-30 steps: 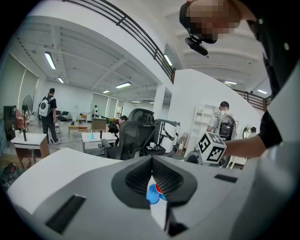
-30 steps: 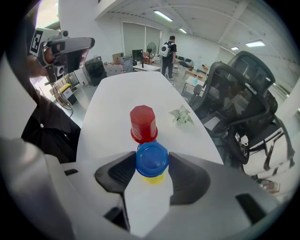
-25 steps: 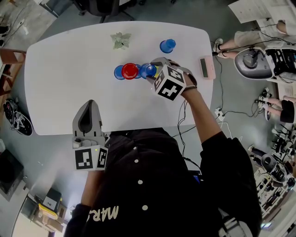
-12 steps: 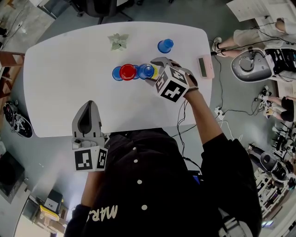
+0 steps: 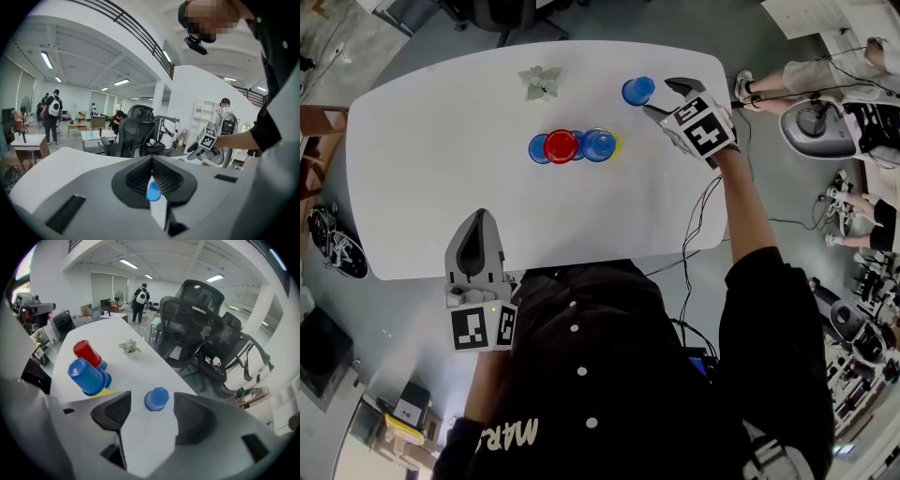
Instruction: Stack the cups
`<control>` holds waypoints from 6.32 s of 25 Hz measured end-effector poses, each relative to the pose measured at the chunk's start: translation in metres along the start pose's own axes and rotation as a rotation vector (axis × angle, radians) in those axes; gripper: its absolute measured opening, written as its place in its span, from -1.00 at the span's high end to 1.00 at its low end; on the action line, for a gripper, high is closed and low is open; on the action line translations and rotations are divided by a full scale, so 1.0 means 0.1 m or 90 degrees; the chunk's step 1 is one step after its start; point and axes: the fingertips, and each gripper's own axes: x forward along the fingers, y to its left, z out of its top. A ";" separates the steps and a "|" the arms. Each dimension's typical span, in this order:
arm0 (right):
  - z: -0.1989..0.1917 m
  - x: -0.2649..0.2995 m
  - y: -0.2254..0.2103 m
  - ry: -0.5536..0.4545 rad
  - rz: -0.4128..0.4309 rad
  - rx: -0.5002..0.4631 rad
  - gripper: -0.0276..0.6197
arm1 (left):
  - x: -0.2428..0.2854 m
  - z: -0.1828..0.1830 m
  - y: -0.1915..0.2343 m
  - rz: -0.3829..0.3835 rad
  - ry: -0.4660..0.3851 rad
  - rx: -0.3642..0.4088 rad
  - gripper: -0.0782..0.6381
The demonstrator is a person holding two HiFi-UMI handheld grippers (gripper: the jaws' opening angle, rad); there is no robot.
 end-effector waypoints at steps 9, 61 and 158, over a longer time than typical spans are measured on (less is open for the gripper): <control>-0.16 0.72 -0.14 0.057 0.059 -0.002 -0.05 | 0.04 -0.07 0.11 0.011 0.015 -0.008 0.75; 1.04 -0.76 1.66 0.013 0.170 -0.227 0.23 | -0.18 0.11 -0.02 -0.017 -0.045 -0.013 0.75; -0.27 -3.52 0.75 -0.644 -0.346 0.268 0.91 | -0.98 0.93 -0.21 0.028 -0.223 0.128 0.75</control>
